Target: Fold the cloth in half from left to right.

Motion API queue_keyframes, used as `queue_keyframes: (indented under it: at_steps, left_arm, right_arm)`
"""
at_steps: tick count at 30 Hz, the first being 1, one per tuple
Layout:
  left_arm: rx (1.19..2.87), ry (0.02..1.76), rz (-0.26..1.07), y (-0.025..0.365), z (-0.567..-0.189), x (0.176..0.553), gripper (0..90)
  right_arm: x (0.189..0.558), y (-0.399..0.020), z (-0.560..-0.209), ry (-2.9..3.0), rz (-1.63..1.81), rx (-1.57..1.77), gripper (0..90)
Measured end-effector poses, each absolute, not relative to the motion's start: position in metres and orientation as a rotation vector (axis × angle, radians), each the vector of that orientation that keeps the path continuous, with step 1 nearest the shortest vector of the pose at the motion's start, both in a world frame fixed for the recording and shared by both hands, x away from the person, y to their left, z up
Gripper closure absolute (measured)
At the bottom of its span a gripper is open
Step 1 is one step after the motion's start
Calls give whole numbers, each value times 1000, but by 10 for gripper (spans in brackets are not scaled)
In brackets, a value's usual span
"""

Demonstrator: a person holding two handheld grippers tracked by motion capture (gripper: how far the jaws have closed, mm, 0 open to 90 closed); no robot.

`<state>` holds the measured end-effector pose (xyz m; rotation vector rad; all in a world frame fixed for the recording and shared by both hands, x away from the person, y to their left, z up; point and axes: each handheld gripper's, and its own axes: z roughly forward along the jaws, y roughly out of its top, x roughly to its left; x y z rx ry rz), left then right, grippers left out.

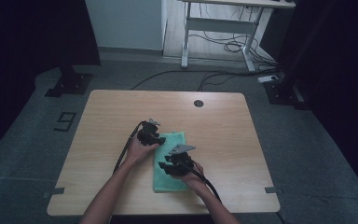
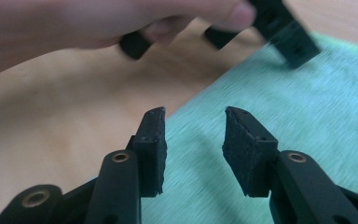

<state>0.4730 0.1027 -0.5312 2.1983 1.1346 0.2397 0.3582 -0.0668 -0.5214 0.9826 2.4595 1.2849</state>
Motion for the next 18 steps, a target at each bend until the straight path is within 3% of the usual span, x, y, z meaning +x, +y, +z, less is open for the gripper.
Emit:
queue_keyframes:
  at_steps: [10,18]
  left_arm:
    - [2183,1137,230,105,-532,473,565]
    - [2166,1146,228,106,-533,473,582]
  right_arm:
    - [394,-48,-539,2444,1237,1022,622]
    - [383,-38,-545,2475,1140,939,612]
